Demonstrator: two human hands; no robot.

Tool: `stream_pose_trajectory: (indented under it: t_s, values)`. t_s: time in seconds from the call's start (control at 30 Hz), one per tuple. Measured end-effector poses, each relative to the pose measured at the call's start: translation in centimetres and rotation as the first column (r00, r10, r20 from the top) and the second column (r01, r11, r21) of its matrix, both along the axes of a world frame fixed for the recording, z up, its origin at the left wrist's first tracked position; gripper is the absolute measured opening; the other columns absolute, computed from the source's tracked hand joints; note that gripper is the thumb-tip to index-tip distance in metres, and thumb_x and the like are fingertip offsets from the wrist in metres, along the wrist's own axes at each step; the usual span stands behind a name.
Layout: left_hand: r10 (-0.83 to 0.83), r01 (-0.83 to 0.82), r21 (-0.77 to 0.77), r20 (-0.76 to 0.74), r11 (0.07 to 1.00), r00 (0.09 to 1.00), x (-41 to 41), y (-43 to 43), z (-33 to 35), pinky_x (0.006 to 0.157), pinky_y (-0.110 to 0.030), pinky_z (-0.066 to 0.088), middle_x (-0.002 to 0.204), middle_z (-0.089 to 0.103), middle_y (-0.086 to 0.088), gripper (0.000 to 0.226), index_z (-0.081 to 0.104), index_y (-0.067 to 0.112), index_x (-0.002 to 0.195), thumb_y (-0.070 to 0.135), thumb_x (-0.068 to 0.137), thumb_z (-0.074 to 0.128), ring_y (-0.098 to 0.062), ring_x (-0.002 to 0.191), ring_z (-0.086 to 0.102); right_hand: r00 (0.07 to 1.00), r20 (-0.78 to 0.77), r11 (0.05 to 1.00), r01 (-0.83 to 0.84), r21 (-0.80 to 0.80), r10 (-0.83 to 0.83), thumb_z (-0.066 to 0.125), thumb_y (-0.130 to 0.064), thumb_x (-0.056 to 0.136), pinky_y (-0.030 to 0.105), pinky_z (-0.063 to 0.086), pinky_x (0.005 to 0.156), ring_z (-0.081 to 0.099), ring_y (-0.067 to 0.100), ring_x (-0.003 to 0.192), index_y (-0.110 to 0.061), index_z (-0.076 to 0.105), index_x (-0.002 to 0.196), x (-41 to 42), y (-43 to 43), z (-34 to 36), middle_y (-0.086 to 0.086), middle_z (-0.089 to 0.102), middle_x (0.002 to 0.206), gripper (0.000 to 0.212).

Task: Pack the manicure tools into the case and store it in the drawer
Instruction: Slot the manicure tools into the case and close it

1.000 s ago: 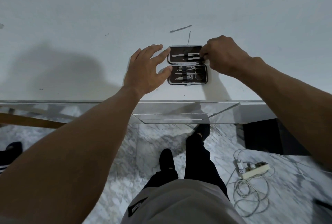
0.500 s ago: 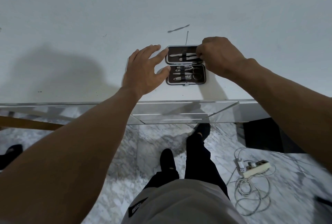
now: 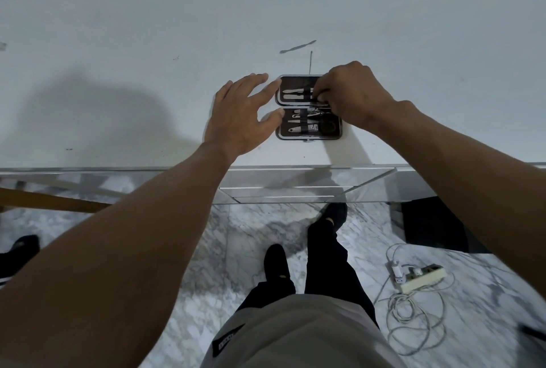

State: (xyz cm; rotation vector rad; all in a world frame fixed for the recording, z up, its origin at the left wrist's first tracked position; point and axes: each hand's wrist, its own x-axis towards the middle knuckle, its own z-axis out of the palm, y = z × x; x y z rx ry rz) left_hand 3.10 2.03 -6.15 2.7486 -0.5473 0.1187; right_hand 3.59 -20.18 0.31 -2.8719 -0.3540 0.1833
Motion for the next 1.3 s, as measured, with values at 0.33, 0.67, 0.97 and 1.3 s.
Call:
stream_pose_trajectory:
  t_s: [0.33,0.67,0.97,1.3]
  values:
    - [-0.014,0.014,-0.008,-0.001,1.000,1.000,0.0,0.1,0.0,0.118,-0.043,0.019,0.151,0.042,0.006,0.050,0.044,0.039,0.143,0.051,0.095,0.040,-0.015,0.143,0.032,0.998,-0.005,0.987,0.069,0.145,-0.069,0.058,-0.010,0.088,0.035,0.048,0.086,0.063,0.032,0.099,-0.010,0.074,0.101,-0.5,0.4,0.3,0.012,0.073,0.102,0.021]
    - [-0.008,0.009,-0.026,0.010,1.000,1.000,0.0,0.1,0.1,0.117,-0.042,0.019,0.150,0.044,0.005,0.048,0.048,0.036,0.141,0.048,0.095,0.043,-0.015,0.142,0.034,0.988,0.051,0.987,0.139,0.085,-0.144,0.056,-0.009,0.091,0.038,0.051,0.090,0.064,0.032,0.101,-0.005,0.073,0.100,3.6,0.1,1.9,0.014,0.073,0.105,0.020]
    - [-0.003,0.005,-0.055,0.028,0.998,1.000,0.0,0.0,0.2,0.116,-0.044,0.023,0.148,0.047,0.004,0.046,0.051,0.033,0.139,0.043,0.094,0.049,-0.017,0.140,0.037,0.999,0.020,0.995,0.049,-0.091,-0.047,0.057,0.001,0.085,0.036,0.051,0.075,0.063,0.041,0.086,0.000,0.069,0.088,9.6,2.4,0.5,0.025,0.069,0.092,0.013]
    - [0.010,-0.008,-0.053,0.028,0.999,1.000,-0.2,-0.2,0.2,0.116,-0.042,0.023,0.146,0.048,0.005,0.048,0.052,0.034,0.138,0.043,0.091,0.048,-0.016,0.139,0.038,0.993,-0.095,0.994,0.067,-0.087,-0.075,0.059,-0.001,0.078,0.040,0.056,0.079,0.062,0.038,0.085,-0.003,0.060,0.087,11.8,3.7,1.1,0.020,0.062,0.092,0.009]
